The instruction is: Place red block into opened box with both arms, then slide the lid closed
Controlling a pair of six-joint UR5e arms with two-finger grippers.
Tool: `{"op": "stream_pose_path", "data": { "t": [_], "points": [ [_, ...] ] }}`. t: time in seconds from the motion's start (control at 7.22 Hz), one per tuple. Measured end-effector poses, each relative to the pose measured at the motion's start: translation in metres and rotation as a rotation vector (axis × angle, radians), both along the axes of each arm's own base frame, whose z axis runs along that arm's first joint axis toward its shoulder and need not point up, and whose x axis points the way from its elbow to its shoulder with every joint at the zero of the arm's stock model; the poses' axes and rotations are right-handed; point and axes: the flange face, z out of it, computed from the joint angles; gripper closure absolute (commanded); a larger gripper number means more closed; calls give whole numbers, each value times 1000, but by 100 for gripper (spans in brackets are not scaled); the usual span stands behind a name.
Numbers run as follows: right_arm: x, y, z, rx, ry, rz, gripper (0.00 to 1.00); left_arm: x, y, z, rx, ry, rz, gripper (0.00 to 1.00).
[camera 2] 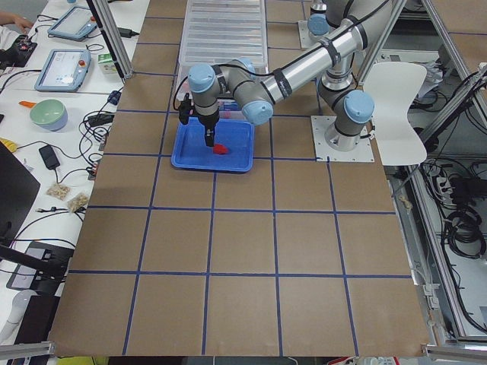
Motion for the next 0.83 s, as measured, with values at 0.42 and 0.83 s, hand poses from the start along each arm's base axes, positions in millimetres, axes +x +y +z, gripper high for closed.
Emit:
{"op": "stream_pose_path", "data": {
  "t": [0.42, 0.83],
  "points": [
    [-21, 4, 0, 1, 1, 25, 0, -5, 5, -56, -8, 17, -13, 0],
    [-40, 10, 2, -2, 2, 21, 0, -15, 12, -92, 4, 34, -24, 25]
  ]
}}
